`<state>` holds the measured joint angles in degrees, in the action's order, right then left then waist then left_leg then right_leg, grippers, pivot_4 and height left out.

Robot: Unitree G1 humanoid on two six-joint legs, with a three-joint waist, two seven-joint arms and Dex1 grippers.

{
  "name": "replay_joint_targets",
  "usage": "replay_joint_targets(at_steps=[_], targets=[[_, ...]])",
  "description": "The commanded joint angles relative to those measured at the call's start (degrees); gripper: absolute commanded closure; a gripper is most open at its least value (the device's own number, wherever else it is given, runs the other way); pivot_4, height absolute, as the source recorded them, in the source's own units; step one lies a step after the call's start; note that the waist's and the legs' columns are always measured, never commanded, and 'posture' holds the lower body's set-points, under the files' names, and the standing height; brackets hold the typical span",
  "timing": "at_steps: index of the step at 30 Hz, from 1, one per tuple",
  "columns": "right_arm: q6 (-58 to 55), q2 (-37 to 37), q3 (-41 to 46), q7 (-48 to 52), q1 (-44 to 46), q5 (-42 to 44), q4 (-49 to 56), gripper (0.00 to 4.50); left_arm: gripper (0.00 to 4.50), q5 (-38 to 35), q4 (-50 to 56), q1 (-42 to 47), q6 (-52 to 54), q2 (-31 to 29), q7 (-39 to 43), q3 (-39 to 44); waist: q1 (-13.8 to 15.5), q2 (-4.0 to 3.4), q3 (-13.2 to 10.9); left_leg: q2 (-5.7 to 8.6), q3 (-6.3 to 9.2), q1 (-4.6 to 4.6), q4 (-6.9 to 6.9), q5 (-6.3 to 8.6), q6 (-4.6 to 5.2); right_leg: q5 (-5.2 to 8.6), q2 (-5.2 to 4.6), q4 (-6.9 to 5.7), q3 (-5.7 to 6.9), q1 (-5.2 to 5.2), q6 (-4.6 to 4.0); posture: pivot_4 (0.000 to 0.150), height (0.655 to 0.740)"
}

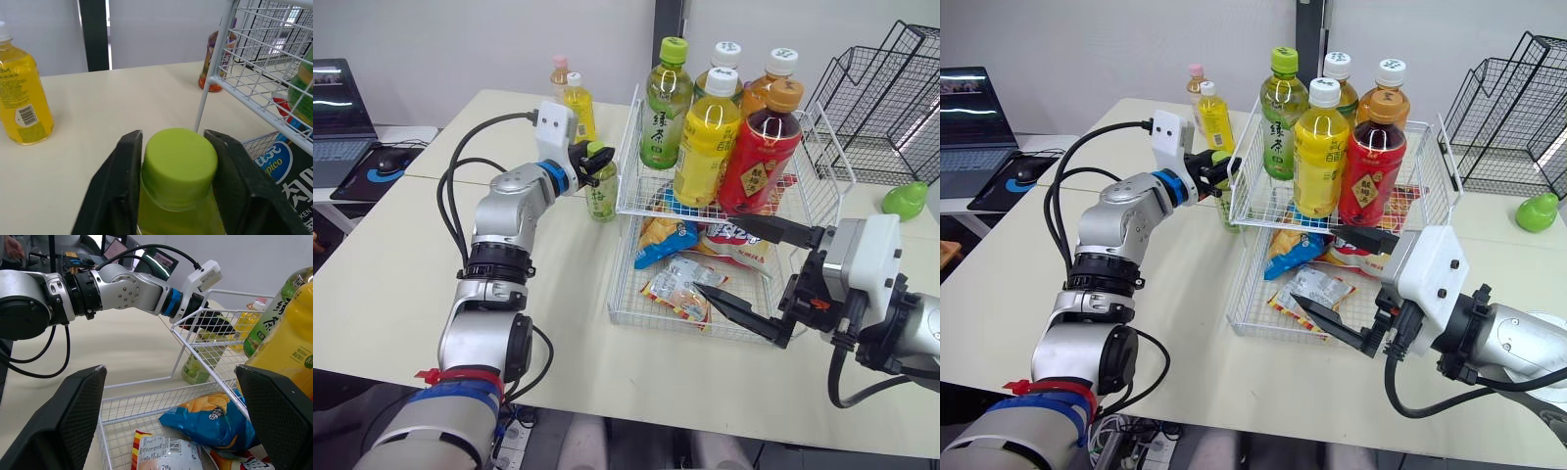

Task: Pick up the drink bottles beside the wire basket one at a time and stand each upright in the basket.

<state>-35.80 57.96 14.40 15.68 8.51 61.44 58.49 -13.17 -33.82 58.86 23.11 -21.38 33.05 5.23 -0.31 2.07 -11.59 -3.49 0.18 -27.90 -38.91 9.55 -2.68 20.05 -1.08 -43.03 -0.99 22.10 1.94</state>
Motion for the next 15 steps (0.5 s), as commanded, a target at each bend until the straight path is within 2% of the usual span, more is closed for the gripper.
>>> replay_joint_targets(at_steps=[1, 8, 10, 13, 15], targets=[[0.5, -0.1, 0.6, -0.4, 0.6, -0.8, 1.3, 0.0, 3.14, -0.5, 4.2, -0.4, 0.1, -0.8, 1.2, 0.1, 0.0, 0.0, 0.0, 0.0, 0.0, 0.0, 0.0, 0.0, 0.0, 0.0, 0.0, 0.0, 0.01, 0.0, 0.0, 0.15, 0.6732], [0.8, -0.1, 1.4, -0.9, -0.5, -1.6, 1.5, 0.0, 3.14, -4.3, 15.0, -2.0, 7.5, -8.6, 9.6, 1.2, -0.2, -0.01, 0.0, -0.04, -0.01, 0.0, 0.06, 0.0, -0.01, 0.0, 0.02, 0.0, 0.01, 0.07, -0.01, 0.15, 0.6732], [1.0, -0.4, 1.8, -0.7, -0.5, -1.4, 1.3, 0.0, 3.14, -7.5, 17.8, 0.2, 13.0, -13.9, 15.6, 1.9, -0.2, 0.01, 0.0, -0.04, -0.01, -0.03, 0.06, 0.0, -0.01, 0.0, 0.04, 0.0, 0.01, 0.1, -0.01, 0.15, 0.6732], [1.4, -0.5, 2.4, 0.3, -0.4, -0.9, 0.9, 0.0, 3.14, -11.2, 18.8, 3.4, 18.9, -18.9, 21.0, 2.5, -0.2, 0.01, 0.0, -0.07, 0.02, -0.05, 0.08, 0.0, -0.01, 0.0, 0.04, 0.0, 0.02, 0.11, -0.02, 0.15, 0.6732], [1.5, -0.1, 3.2, 2.3, -0.5, 0.5, 0.1, 0.0, 3.14, -13.1, 16.7, 9.4, 22.4, -23.5, 26.2, 2.2, 0.2, 0.06, -0.1, -0.06, 0.04, -0.05, 0.08, 0.0, -0.01, 0.0, 0.03, 0.01, 0.04, 0.09, -0.01, 0.15, 0.6732]])
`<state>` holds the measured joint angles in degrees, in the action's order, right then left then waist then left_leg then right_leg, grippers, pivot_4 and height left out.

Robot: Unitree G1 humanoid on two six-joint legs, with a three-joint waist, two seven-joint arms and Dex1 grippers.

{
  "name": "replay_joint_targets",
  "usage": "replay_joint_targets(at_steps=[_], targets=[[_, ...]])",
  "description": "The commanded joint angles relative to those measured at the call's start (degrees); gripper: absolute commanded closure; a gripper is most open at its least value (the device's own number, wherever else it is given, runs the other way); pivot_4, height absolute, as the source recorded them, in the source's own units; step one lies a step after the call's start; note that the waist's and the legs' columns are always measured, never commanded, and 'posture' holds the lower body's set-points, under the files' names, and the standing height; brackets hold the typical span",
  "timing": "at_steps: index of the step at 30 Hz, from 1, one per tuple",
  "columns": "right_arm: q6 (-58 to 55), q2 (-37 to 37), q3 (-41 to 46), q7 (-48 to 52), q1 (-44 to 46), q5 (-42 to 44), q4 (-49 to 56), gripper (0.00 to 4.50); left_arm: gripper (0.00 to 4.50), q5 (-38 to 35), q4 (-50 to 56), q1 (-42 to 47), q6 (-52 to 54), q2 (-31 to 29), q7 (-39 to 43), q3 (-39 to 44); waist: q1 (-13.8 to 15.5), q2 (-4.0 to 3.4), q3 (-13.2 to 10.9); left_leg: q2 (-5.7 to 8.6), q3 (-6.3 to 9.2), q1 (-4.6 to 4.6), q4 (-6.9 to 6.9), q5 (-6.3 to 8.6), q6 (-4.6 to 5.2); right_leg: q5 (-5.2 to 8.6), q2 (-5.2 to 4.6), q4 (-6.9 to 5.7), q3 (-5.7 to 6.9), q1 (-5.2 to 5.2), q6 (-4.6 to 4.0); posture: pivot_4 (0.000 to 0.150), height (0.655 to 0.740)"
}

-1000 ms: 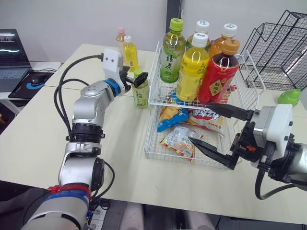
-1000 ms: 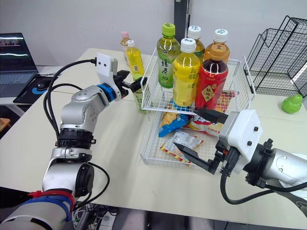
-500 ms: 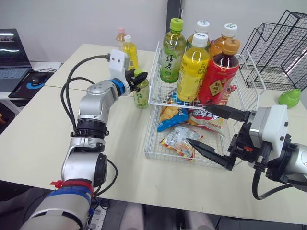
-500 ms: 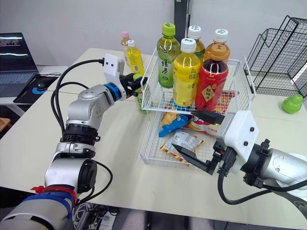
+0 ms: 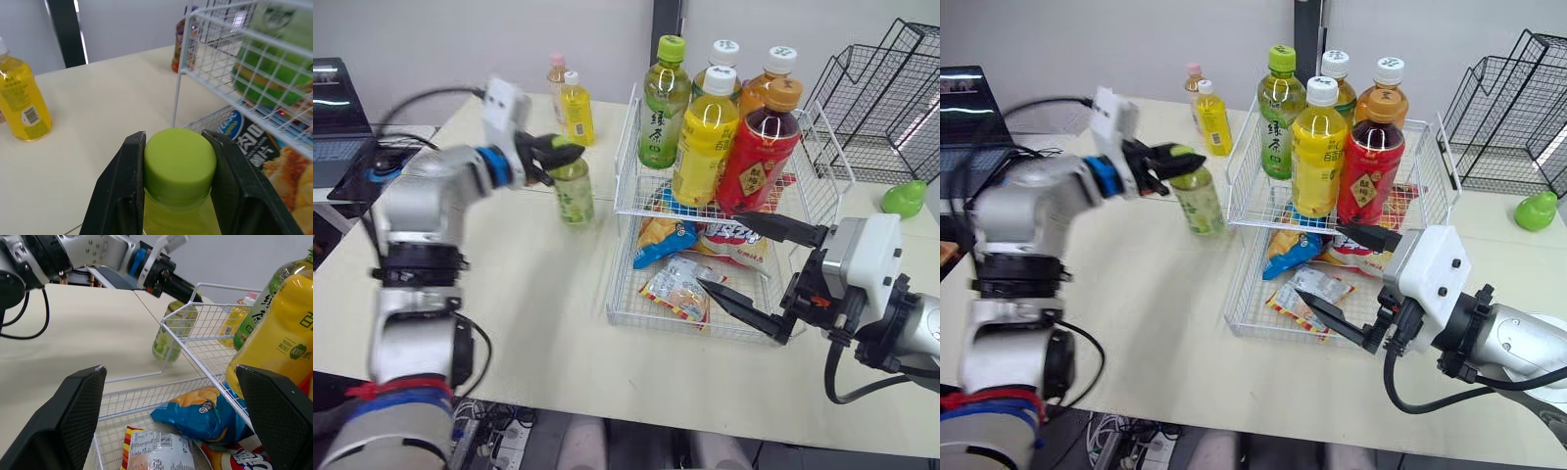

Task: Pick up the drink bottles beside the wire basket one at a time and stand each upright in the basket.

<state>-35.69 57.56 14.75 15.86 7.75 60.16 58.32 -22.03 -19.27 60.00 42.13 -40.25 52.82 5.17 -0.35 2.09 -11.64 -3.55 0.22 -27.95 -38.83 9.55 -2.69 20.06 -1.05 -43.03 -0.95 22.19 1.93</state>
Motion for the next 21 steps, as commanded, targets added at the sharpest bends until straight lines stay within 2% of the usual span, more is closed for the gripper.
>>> replay_joint_targets(at_steps=[1, 3, 6, 12, 21], targets=[[1.3, 0.5, 3.2, 3.0, 0.3, 2.4, -0.1, 0.0, 3.14, -4.6, 1.1, 10.5, 4.4, -6.2, 8.1, 2.1, 0.3, 0.08, 0.0, 0.01, 0.02, -0.04, -0.02, 0.0, 0.0, 0.0, 0.0, 0.02, 0.03, 0.01, 0.0, 0.15, 0.6732], [1.1, 0.8, 3.7, 4.1, 0.4, 3.3, -0.9, 0.0, 3.14, -4.5, -2.7, 17.9, 5.7, -9.3, 10.9, 1.3, 0.3, 0.1, -0.1, 0.02, 0.02, -0.07, -0.03, 0.01, 0.01, 0.0, -0.02, 0.06, 0.03, 0.01, 0.01, 0.15, 0.6732], [0.8, 0.5, 3.7, 4.4, 0.5, 4.3, -1.3, 0.0, 3.14, -4.6, -6.1, 25.9, 7.8, -10.7, 13.7, 0.4, 0.3, 0.11, -0.1, 0.04, 0.0, -0.08, -0.01, 0.01, 0.01, 0.01, -0.02, 0.1, 0.02, 0.02, 0.02, 0.15, 0.6732], [0.9, 0.1, 2.8, 4.2, 1.3, 4.8, -1.9, 0.0, 3.14, -7.6, -11.3, 37.5, 14.5, -6.8, 17.3, 0.2, 0.2, 0.09, -0.1, -0.02, 0.01, -0.01, -0.01, 0.0, 0.02, 0.17, -0.03, 0.05, 0.04, 0.0, 0.22, 0.15, 0.6732], [0.8, -0.9, 3.4, 2.0, 2.0, 5.8, -1.9, 0.0, 3.14, -5.5, -17.4, 40.1, 11.8, 0.5, 21.4, -3.7, -0.2, 0.08, -0.1, -0.02, -0.05, -0.04, 0.01, 0.0, 0.02, 0.16, -0.03, 0.0, 0.0, 0.07, 0.2, 0.15, 0.6732]])
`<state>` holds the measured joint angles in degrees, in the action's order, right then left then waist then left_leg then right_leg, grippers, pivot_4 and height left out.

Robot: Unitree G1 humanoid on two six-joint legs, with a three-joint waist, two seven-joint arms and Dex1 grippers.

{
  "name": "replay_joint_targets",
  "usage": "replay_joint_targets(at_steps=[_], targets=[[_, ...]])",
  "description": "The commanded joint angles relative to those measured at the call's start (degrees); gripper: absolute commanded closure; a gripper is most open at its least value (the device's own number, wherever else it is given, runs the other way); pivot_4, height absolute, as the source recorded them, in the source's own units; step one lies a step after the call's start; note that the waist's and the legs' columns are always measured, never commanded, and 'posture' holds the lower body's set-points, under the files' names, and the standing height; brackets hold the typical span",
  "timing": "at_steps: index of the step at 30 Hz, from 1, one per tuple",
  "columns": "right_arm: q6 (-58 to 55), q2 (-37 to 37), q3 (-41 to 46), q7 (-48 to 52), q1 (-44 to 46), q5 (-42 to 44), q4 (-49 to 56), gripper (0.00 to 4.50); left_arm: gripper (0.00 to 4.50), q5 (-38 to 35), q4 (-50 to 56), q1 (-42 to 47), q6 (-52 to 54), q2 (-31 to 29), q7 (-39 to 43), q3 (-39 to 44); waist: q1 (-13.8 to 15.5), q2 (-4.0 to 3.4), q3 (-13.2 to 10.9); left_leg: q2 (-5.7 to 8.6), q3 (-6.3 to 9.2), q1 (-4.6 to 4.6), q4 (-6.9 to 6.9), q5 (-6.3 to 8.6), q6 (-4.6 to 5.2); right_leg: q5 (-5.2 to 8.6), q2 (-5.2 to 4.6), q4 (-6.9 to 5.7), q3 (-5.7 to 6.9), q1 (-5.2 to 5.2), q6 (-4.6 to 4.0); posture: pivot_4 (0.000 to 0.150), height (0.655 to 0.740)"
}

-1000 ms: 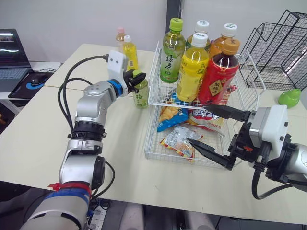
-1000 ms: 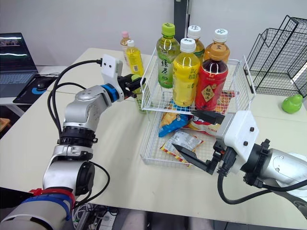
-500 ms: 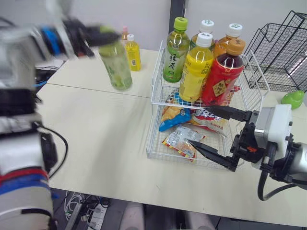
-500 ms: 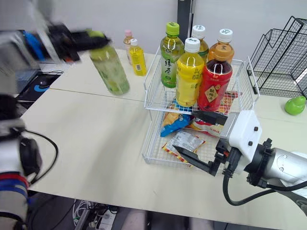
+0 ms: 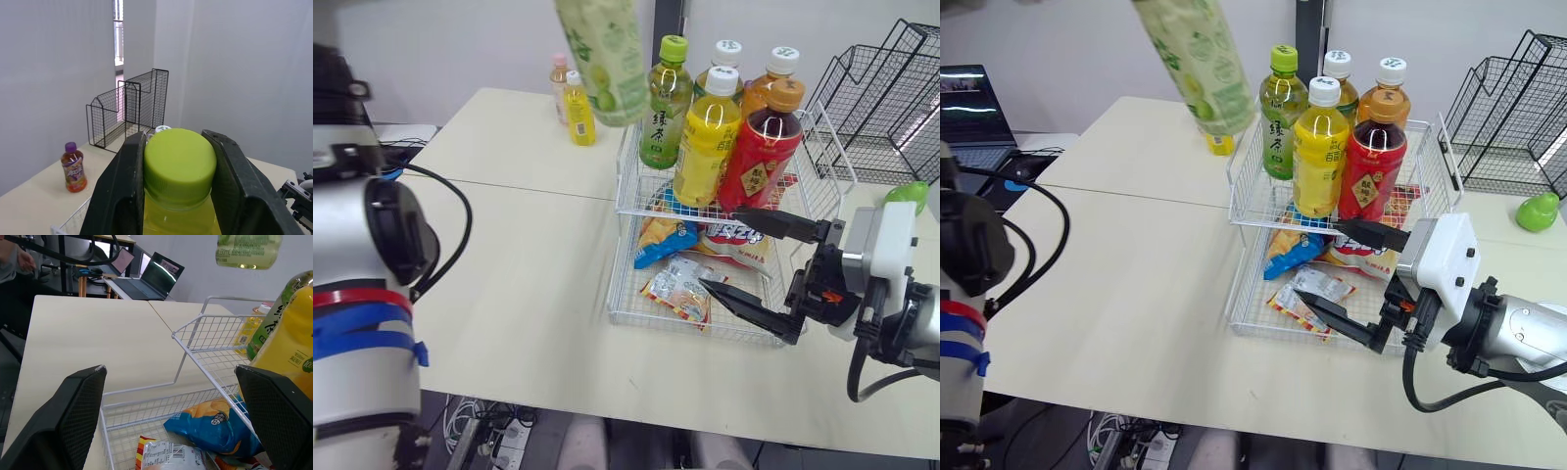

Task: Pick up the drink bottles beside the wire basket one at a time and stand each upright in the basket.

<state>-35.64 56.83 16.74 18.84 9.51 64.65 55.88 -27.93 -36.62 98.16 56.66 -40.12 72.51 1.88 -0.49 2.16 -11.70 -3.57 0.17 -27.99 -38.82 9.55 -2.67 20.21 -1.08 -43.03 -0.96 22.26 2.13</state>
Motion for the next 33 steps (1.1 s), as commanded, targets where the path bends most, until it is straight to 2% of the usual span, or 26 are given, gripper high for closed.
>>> replay_joint_targets(at_steps=[1, 6, 17, 30, 33], targets=[[0.8, -0.3, 1.8, -1.5, 0.3, 1.7, 0.6, 0.0, 3.14, 0.9, -0.5, 1.7, -3.6, 1.2, 2.3, -1.0, 0.0, 0.0, 0.0, 0.0, -0.02, -0.01, 0.0, 0.0, 0.0, 0.0, 0.0, 0.0, 0.0, 0.01, -0.01, 0.15, 0.6732], [1.2, -0.4, 3.2, -4.2, 0.9, 3.8, 0.5, 0.0, 3.14, 4.1, -1.6, -1.0, -10.0, 4.8, 3.0, -3.7, -0.2, -0.02, 0.0, 0.0, -0.04, -0.02, 0.01, 0.0, 0.0, -0.12, 0.0, 0.0, -0.03, 0.03, -0.22, 0.15, 0.6732], [0.8, 0.9, 4.2, -6.9, 1.3, 5.3, 0.5, 0.0, 3.14, 4.7, 1.7, -7.6, -11.7, 9.3, 2.6, -4.4, -0.6, -0.03, 0.0, 0.01, -0.01, -0.05, 0.01, 0.0, 0.0, -0.13, -0.02, -0.01, -0.03, 0.01, -0.23, 0.15, 0.6732], [1.0, 1.4, 5.0, -6.7, 0.6, 5.6, 1.0, 0.0, 3.14, 6.5, 2.1, -10.3, -12.9, 10.3, 2.5, -5.8, -0.7, -0.03, 0.0, 0.03, 0.01, -0.03, -0.01, 0.0, 0.0, -0.13, -0.01, -0.01, -0.03, 0.0, -0.23, 0.15, 0.6732], [1.0, 1.5, 5.3, -6.6, 0.3, 5.8, 1.1, 0.0, 2.15, 6.9, 2.2, -10.3, -14.0, 9.8, 3.8, -6.1, -0.7, -0.03, 0.0, 0.03, 0.01, -0.03, -0.01, 0.0, 0.0, -0.13, -0.01, -0.01, -0.03, -0.01, -0.23, 0.15, 0.6732]])
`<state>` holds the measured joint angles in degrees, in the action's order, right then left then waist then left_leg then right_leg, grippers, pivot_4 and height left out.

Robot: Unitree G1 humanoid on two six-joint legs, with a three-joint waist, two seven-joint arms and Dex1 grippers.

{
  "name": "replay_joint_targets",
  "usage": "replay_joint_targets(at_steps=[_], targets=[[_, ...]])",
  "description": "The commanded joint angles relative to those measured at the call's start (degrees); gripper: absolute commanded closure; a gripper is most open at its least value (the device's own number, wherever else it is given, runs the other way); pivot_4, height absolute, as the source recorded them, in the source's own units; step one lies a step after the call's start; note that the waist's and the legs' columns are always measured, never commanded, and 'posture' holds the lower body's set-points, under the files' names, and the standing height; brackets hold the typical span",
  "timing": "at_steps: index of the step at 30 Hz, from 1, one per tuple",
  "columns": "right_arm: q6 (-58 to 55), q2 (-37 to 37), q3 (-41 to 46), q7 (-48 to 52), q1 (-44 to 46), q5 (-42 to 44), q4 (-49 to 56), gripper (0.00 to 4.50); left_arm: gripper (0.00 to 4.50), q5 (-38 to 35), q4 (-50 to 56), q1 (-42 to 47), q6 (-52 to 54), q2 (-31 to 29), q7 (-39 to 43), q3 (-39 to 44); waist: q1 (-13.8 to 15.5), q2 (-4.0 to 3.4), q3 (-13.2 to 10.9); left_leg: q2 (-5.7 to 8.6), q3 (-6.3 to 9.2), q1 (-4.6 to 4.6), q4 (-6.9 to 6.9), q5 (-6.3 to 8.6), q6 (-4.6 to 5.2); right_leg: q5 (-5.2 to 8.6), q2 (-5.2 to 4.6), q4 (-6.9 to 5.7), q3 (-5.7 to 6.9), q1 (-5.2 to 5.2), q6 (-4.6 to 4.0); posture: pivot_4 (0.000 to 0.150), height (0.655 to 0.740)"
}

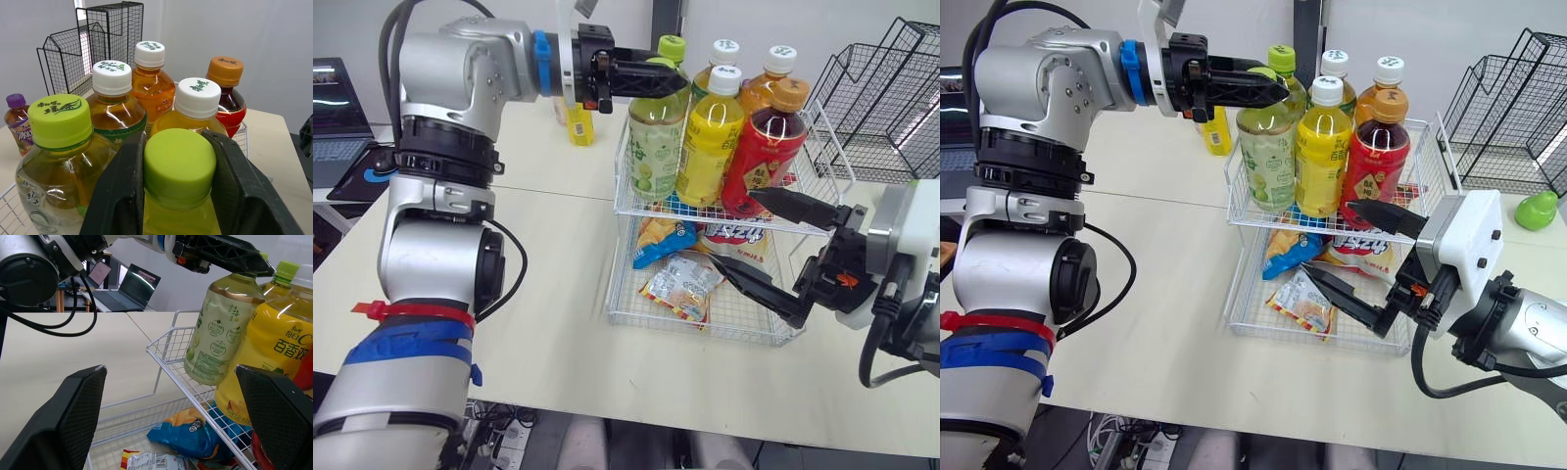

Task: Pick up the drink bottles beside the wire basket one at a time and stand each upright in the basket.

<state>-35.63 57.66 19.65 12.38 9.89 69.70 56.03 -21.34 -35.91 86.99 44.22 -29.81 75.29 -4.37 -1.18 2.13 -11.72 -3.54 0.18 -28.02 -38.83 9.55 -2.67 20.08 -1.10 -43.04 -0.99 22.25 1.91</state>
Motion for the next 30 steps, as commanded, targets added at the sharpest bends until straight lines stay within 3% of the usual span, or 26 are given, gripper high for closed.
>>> replay_joint_targets(at_steps=[1, 7, 13, 17, 21, 25, 30], targets=[[1.0, 0.7, 2.5, -0.1, -0.2, 0.8, 1.0, 0.0, 1.81, 0.2, 1.8, 0.9, -1.6, -0.7, 1.5, 0.1, -0.1, 0.0, 0.0, 0.0, 0.0, 0.0, 0.0, 0.0, 0.0, 0.0, 0.0, 0.0, 0.0, 0.0, 0.0, 0.15, 0.6732], [1.1, 0.8, 4.0, 0.4, -1.2, 0.3, 1.0, 0.0, 0.05, 0.7, 1.9, 1.0, -2.9, -2.9, 3.2, 0.5, -0.3, 0.0, 0.0, 0.0, 0.0, 0.01, 0.0, 0.0, 0.0, 0.0, 0.01, 0.0, 0.0, 0.0, 0.0, 0.15, 0.6732], [1.4, 1.2, 5.5, 1.0, -2.3, -0.4, 1.1, 0.0, 0.05, -0.3, 2.9, 0.8, -2.9, -5.6, 5.2, 1.8, -0.4, 0.0, 0.0, -0.01, 0.0, 0.03, 0.0, 0.0, 0.0, 0.0, 0.03, -0.01, 0.0, -0.01, 0.0, 0.15, 0.6732], [0.8, 2.7, 12.0, 4.0, -3.8, 1.2, -0.9, 0.0, 0.05, -0.1, 3.6, -0.7, -5.5, -9.9, 8.8, 2.6, -0.4, -0.01, 0.0, -0.02, -0.02, 0.03, 0.0, 0.0, 0.0, 0.0, 0.02, -0.01, -0.01, -0.01, 0.0, 0.15, 0.6732], [-1.0, 4.9, 22.3, 8.0, -5.9, 2.6, -5.0, 0.0, 0.05, 0.0, 2.9, -1.6, -5.8, -14.3, 6.9, 5.3, -0.5, -0.01, 0.0, -0.03, -0.02, 0.1, 0.02, 0.0, 0.0, 0.0, 0.04, -0.02, 0.01, -0.04, -0.01, 0.15, 0.6732], [-1.7, 7.4, 28.2, 12.3, -4.5, -0.1, -12.7, 0.0, 0.05, 1.5, 2.2, -4.5, -11.8, -15.7, -0.8, 9.3, -0.4, -0.02, 0.0, -0.04, -0.04, 0.14, -0.03, 0.0, 0.0, 0.0, -0.01, -0.02, -0.01, -0.11, 0.0, 0.15, 0.6732], [1.9, 8.8, 29.6, 19.6, -3.8, -13.1, -26.5, 0.0, 0.05, 7.4, -1.8, -11.5, -24.0, -17.1, -14.5, 12.2, -0.4, -0.03, 0.1, -0.02, -0.11, 0.2, -0.07, -0.01, 0.01, -0.01, -0.04, -0.02, -0.03, -0.13, 0.0, 0.15, 0.6732]])
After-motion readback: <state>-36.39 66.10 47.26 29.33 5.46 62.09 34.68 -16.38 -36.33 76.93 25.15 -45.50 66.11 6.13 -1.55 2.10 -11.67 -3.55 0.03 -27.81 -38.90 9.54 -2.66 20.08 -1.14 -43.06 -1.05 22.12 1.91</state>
